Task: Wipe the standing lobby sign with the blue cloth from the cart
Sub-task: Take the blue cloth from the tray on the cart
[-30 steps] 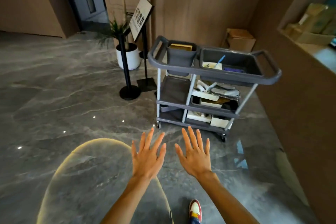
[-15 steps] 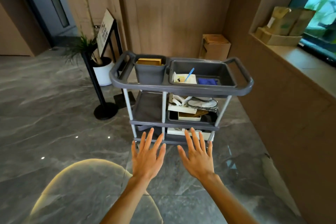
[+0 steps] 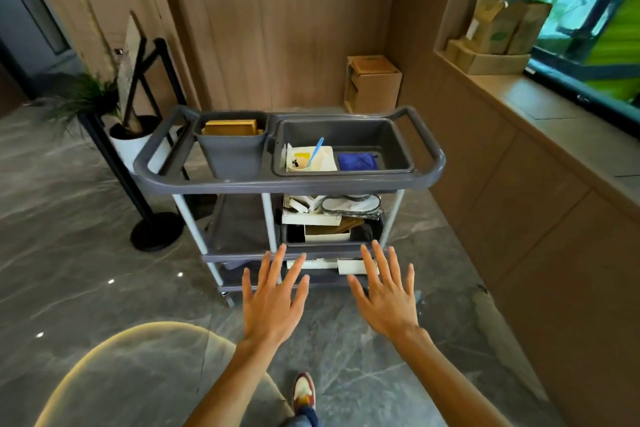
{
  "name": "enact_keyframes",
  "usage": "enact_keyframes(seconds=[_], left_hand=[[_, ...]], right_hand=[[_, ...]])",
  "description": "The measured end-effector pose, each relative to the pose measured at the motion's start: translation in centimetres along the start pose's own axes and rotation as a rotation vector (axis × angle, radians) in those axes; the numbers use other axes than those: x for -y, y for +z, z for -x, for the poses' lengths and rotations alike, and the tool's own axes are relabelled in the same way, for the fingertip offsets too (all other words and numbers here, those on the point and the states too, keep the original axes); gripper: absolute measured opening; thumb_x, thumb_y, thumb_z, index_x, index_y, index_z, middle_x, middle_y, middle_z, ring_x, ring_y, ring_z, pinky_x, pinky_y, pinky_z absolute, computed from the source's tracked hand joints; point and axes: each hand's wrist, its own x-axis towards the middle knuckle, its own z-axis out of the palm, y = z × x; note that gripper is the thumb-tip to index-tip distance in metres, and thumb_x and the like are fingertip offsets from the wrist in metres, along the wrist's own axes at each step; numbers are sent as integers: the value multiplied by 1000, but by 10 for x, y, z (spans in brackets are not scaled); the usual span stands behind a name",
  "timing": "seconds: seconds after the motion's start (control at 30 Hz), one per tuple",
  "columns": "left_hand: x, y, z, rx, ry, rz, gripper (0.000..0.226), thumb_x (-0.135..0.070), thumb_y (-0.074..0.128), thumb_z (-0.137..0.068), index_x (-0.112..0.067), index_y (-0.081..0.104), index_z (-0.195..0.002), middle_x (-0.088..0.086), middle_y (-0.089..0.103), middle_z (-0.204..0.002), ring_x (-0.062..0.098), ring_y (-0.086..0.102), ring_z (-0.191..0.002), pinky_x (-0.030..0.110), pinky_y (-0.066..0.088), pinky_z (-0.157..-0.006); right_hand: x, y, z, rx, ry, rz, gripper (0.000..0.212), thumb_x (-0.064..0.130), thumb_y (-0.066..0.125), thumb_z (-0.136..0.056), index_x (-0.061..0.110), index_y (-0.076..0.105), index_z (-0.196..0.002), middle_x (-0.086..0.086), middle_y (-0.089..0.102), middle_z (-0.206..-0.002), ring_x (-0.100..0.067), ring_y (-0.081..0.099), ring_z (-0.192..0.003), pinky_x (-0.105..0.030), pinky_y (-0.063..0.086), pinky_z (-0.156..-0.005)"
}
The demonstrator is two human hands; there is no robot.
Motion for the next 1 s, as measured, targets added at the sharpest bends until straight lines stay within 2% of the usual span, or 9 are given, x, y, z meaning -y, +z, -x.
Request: enact_keyframes(seconds=[0.1, 0.33, 0.47, 0.63, 0.8, 1.0], left_hand=[[-8, 14, -37, 12, 16, 14, 56, -64, 8, -99, -53, 12, -153, -10, 1, -168, 19, 1, -154, 57, 8, -121], [-20, 32, -146, 15, 70, 58, 58, -65, 5, -97, -52, 14, -153, -11, -1, -168, 16, -4, -154, 56, 4, -122], [-23, 32, -198, -5, 108, 69, 65, -69, -5, -93, -53, 11, -153, -11, 0, -168, 18, -3, -155, 54, 3, -122], [-24, 40, -269, 9, 152, 119, 56, -63, 7, -99, -52, 7, -154, -14, -8, -165, 15, -5, -154, 52, 7, -123], [-29, 49, -304, 47, 211, 115, 56, -62, 6, -99, -51, 6, -155, -15, -11, -165, 12, -8, -153, 50, 2, -124], [-42, 60, -345, 56, 221, 165, 59, -63, 1, -97, -50, 5, -155, -14, -9, -166, 13, -9, -154, 49, 7, -124]], right_hand=[[-8, 2, -29, -15, -7, 25, 72, 74, -2, -92, 42, -22, -153, 12, -29, -163, -18, -32, -149, -54, -17, -122], [-20, -3, -124, -54, 49, 32, 69, 73, 3, -95, 43, -22, -152, 16, -26, -163, -15, -32, -148, -54, -17, -122], [-18, -14, -170, -48, 51, 70, 70, 73, 2, -95, 43, -23, -152, 14, -27, -163, -16, -33, -148, -52, -20, -120], [-16, -20, -237, -50, 82, 58, 71, 72, 1, -93, 41, -22, -153, 11, -26, -164, -19, -29, -150, -54, -14, -122], [-17, -13, -268, -17, 136, 31, 72, 71, 8, -96, 39, -20, -154, 8, -27, -164, -20, -31, -149, -55, -15, -122], [-36, -14, -306, -5, 174, 33, 75, 75, 4, -92, 41, -21, -153, 9, -25, -165, -21, -30, -150, -56, -16, -121]])
